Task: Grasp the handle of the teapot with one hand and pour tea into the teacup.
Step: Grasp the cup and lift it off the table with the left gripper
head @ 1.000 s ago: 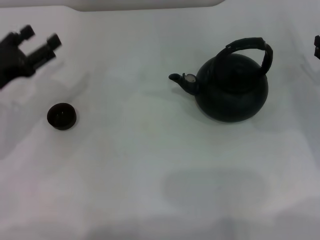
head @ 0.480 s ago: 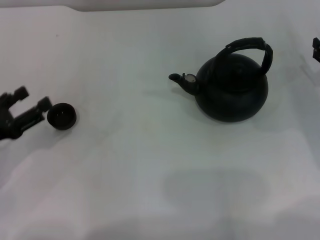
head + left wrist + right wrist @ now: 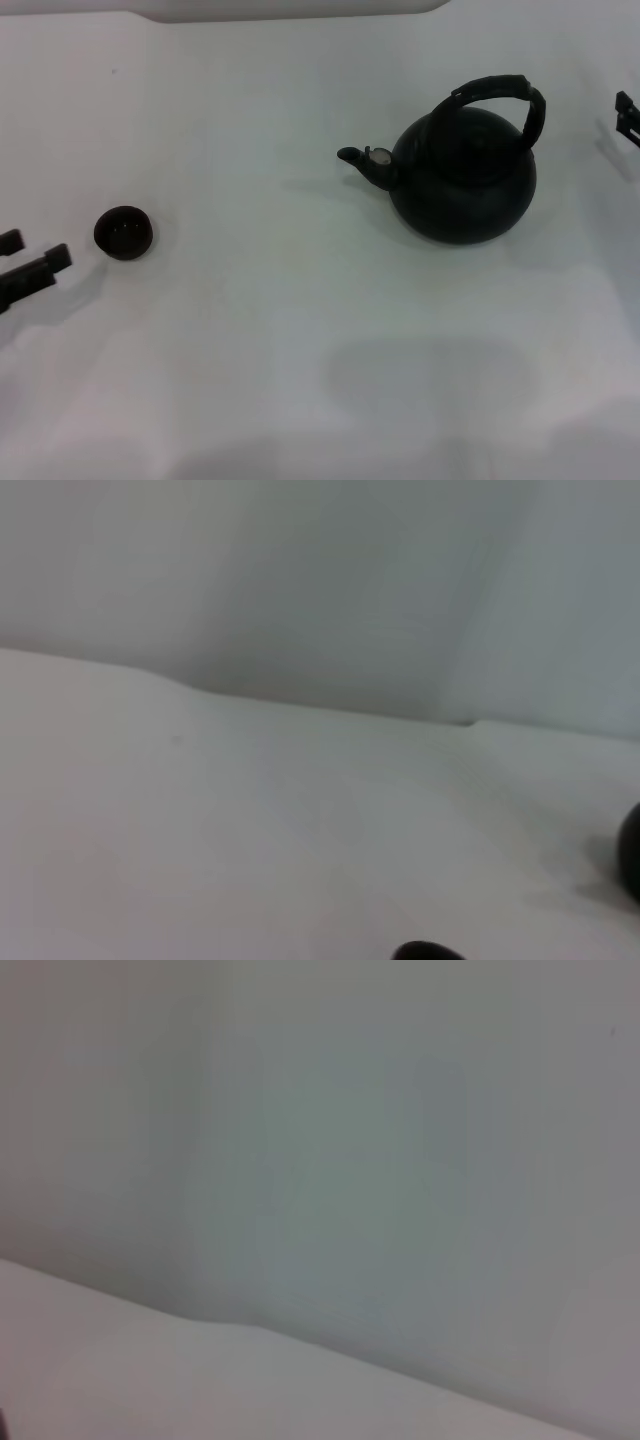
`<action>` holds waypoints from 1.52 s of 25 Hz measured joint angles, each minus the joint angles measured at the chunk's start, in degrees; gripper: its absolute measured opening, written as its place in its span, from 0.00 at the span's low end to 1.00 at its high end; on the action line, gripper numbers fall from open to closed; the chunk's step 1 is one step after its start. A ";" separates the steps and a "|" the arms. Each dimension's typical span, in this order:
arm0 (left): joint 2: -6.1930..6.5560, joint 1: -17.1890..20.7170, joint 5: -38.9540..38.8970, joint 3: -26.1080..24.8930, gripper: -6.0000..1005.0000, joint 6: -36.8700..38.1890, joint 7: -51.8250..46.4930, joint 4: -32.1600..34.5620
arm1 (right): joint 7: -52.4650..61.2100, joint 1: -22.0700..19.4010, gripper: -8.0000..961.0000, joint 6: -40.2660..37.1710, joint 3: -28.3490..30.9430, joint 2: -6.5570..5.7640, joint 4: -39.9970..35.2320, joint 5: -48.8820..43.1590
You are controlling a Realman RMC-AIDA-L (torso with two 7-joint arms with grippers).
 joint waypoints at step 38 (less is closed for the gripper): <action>-1.06 -4.31 6.51 14.83 0.87 15.62 -16.62 -7.82 | 0.16 0.21 0.89 1.88 -0.43 0.19 -0.73 0.48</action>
